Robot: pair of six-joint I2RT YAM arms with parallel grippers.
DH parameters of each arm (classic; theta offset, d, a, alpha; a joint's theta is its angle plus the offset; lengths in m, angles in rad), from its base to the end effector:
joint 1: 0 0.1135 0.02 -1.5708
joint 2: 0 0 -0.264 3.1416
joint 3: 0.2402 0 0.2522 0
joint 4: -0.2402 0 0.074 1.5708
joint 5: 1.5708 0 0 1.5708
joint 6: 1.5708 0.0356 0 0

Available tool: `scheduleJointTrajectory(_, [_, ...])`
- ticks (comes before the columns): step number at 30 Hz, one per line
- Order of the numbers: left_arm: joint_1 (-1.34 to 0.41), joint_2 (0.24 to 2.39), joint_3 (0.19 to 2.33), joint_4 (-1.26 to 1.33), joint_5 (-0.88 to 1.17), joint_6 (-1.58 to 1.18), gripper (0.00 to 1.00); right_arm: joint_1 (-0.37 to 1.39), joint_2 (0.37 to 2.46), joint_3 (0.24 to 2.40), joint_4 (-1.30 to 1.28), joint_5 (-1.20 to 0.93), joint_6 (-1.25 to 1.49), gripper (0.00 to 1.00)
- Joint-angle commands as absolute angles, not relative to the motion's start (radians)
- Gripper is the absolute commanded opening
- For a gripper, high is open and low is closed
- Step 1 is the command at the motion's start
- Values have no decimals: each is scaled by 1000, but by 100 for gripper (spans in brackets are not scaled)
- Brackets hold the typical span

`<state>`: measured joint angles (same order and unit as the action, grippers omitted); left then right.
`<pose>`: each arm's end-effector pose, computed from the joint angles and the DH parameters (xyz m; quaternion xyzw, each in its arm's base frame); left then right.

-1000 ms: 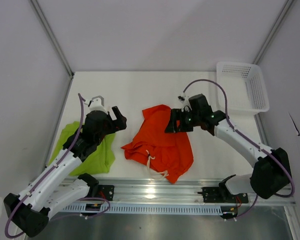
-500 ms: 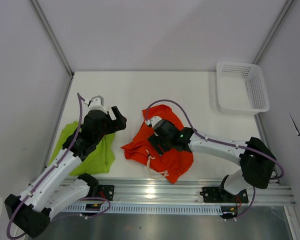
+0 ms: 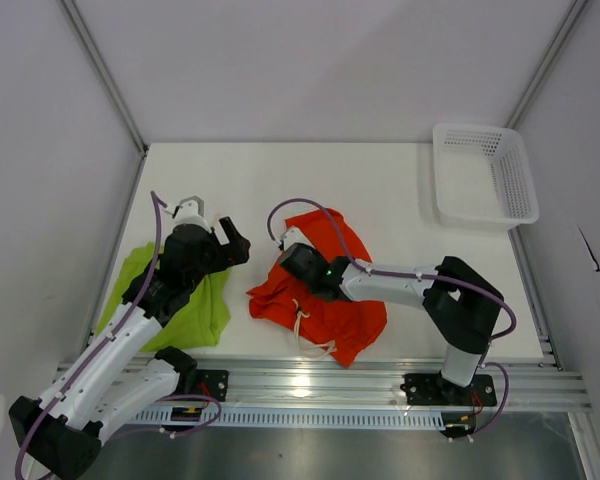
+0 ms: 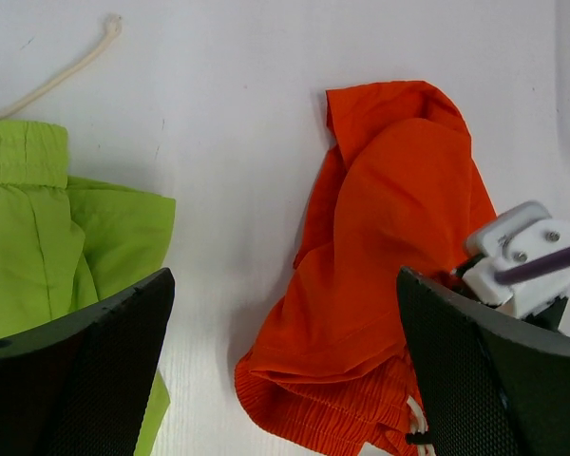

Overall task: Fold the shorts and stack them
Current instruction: Flatten the shorts out

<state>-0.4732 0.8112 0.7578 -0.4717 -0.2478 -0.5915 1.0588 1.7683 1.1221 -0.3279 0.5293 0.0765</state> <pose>0.1641 -0.0742 0.2974 -0.1124 0.8546 -0.1593 0.4813 0.1932 0.3071 0.1861 -0.3673 0.8498 -0.0583 0.3736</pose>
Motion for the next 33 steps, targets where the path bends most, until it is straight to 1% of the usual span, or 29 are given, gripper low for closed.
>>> scheduleJointTrajectory(1, [-459, 784, 755, -463, -242, -575, 99, 991, 1776, 1247, -255, 632, 101, 0])
scheduleJointTrajectory(4, [-456, 782, 753, -460, -242, -572, 99, 895, 1811, 1379, -288, 607, 129, 0])
scheduleJointTrajectory(5, [-457, 785, 755, -459, -241, -572, 99, 873, 1851, 1494, -297, 610, 109, 0])
scheduleJointTrajectory(8, [-454, 792, 758, -462, -230, -574, 99, 773, 1926, 1681, -322, 611, 81, 0])
scheduleJointTrajectory(9, [-456, 792, 756, -465, -229, -577, 99, 741, 1990, 1797, -325, 589, 86, 0])
scheduleJointTrajectory(11, [-456, 782, 753, -463, -224, -578, 99, 640, 2077, 1932, -400, 526, 112, 0])
scheduleJointTrajectory(12, [-456, 779, 747, -460, -219, -581, 99, 611, 2129, 2126, -566, 458, 159, 15])
scheduleJointTrajectory(13, [-456, 776, 746, -460, -218, -581, 99, 589, 2228, 2235, -666, 437, 187, 66])
scheduleJointTrajectory(14, [-456, 775, 744, -462, -216, -583, 99, 574, 2247, 2308, -737, 428, 198, 89])
scheduleJointTrajectory(15, [-454, 773, 741, -463, -216, -583, 99, 578, 2237, 2278, -762, 436, 202, 99])
scheduleJointTrajectory(18, [-454, 784, 738, -460, -216, -584, 99, 597, 2001, 1971, -587, 289, 169, 100])
scheduleJointTrajectory(19, [-454, 788, 733, -451, -210, -583, 99, 600, 1935, 1771, -486, 206, 175, 99])
scheduleJointTrajectory(20, [-454, 793, 733, -445, -207, -583, 99, 603, 1822, 1691, -453, 157, 179, 98])
scheduleJointTrajectory(21, [-454, 804, 735, -440, -199, -583, 99, 615, 1774, 1621, -410, 109, 183, 96])
scheduleJointTrajectory(22, [-454, 808, 735, -437, -195, -581, 99, 626, 1729, 1497, -393, 45, 184, 94])
scheduleJointTrajectory(23, [-454, 814, 733, -434, -192, -584, 99, 640, 1657, 1444, -378, 16, 190, 93])
scheduleJointTrajectory(26, [-454, 827, 721, -425, -186, -583, 99, 727, 1579, 1297, -350, -102, 195, 92])
scheduleJointTrajectory(28, [-451, 839, 716, -425, -176, -586, 99, 822, 1559, 1229, -338, -98, 195, 91])
scheduleJointTrajectory(31, [-431, 854, 706, -414, -121, -613, 99, 914, 1526, 1174, -301, -81, 204, 92])
scheduleJointTrajectory(33, [-420, 862, 680, -396, -98, -638, 99, 943, 1502, 1120, -252, -104, 221, 90])
